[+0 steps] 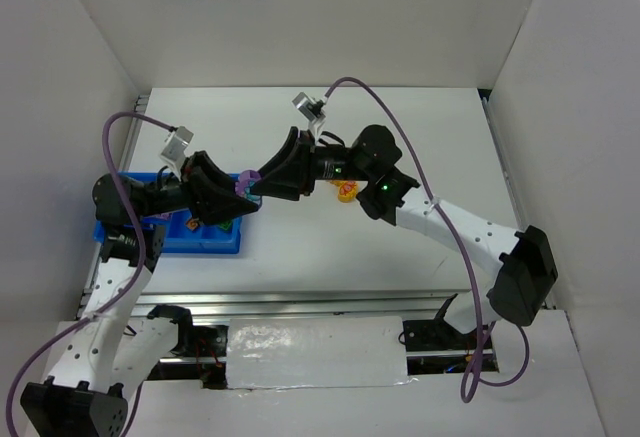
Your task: Sort the legos into containers by color
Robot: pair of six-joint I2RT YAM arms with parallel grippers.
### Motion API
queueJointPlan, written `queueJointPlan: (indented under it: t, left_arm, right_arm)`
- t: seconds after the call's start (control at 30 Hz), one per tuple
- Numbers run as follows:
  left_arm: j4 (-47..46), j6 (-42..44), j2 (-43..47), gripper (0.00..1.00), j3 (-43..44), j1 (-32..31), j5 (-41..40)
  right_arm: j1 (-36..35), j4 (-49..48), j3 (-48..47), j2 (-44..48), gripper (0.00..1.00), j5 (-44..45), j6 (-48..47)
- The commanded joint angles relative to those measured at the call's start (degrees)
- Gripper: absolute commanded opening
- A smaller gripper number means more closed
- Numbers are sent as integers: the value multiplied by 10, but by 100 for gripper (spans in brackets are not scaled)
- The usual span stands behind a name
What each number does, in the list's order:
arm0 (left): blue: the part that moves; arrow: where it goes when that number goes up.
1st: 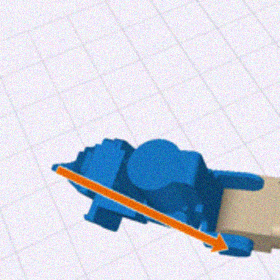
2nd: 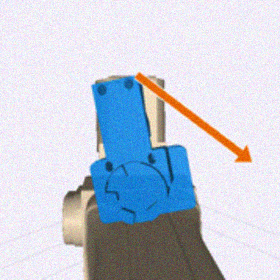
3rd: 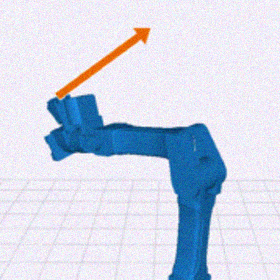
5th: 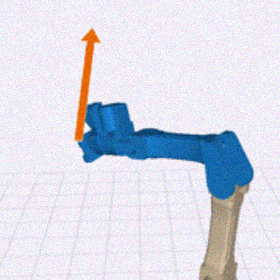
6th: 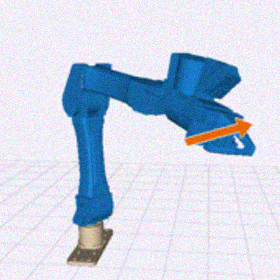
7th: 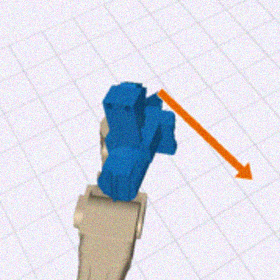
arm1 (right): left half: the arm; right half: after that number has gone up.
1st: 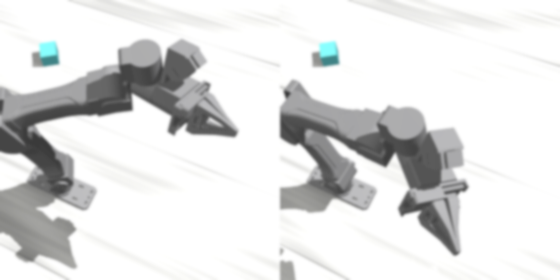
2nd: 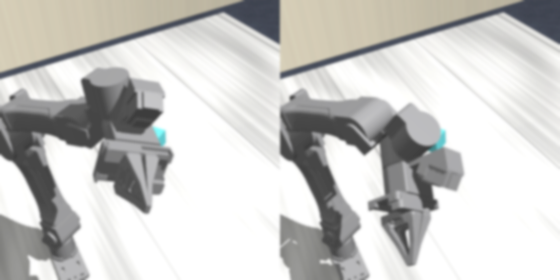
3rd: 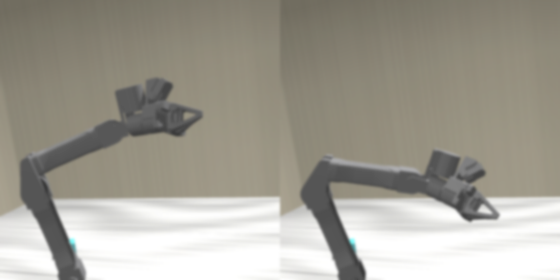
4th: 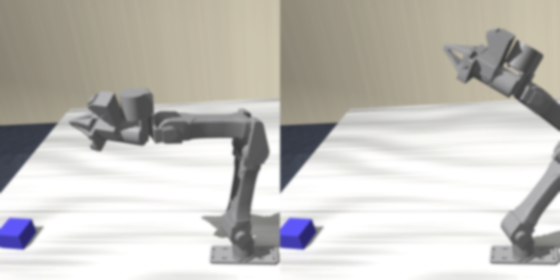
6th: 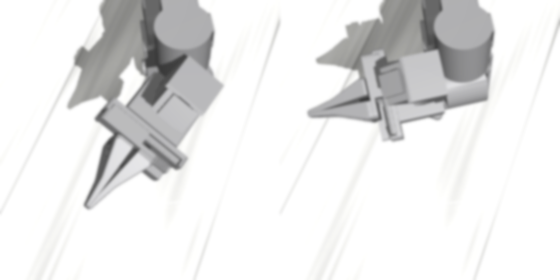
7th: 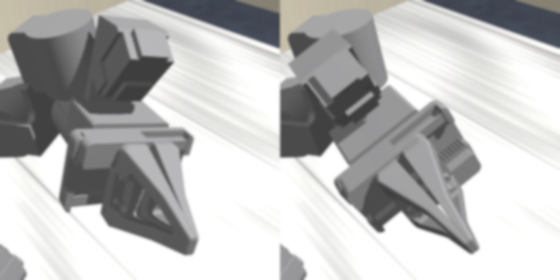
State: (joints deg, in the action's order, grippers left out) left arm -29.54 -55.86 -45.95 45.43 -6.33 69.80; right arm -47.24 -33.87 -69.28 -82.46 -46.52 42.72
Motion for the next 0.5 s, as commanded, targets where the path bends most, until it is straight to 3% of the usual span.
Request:
queueJointPlan:
  t: [0.0, 0.07, 0.1, 0.13, 0.17, 0.2, 0.23, 0.47]
  left_arm:
    - [44, 66, 2, 0, 46, -4, -14]
    - [83, 93, 2, 0, 60, -4, -28]
    - [94, 101, 2, 0, 65, -4, -36]
    - [122, 125, 0, 0, 75, -4, -36]
    - [145, 141, -1, 0, 82, -4, -68]
    - [176, 164, -4, 0, 92, -4, -87]
    - [256, 190, -11, 0, 104, -4, -109]
    - [488, 356, -48, 0, 176, 18, -378]
  right_arm:
    - [-12, -7, -27, 0, 0, -3, -16]
    - [-12, -7, -24, 0, 1, -5, -17]
    - [-12, -8, -23, 1, 7, -5, -19]
    - [-12, -13, -16, 3, 51, -4, -19]
    - [-10, -13, -10, 10, 89, 3, -19]
    - [-6, -9, -3, 14, 100, 15, -19]
    - [9, -5, 11, 19, 100, 42, -18]
    - [146, -7, 114, 92, 100, 75, 30]
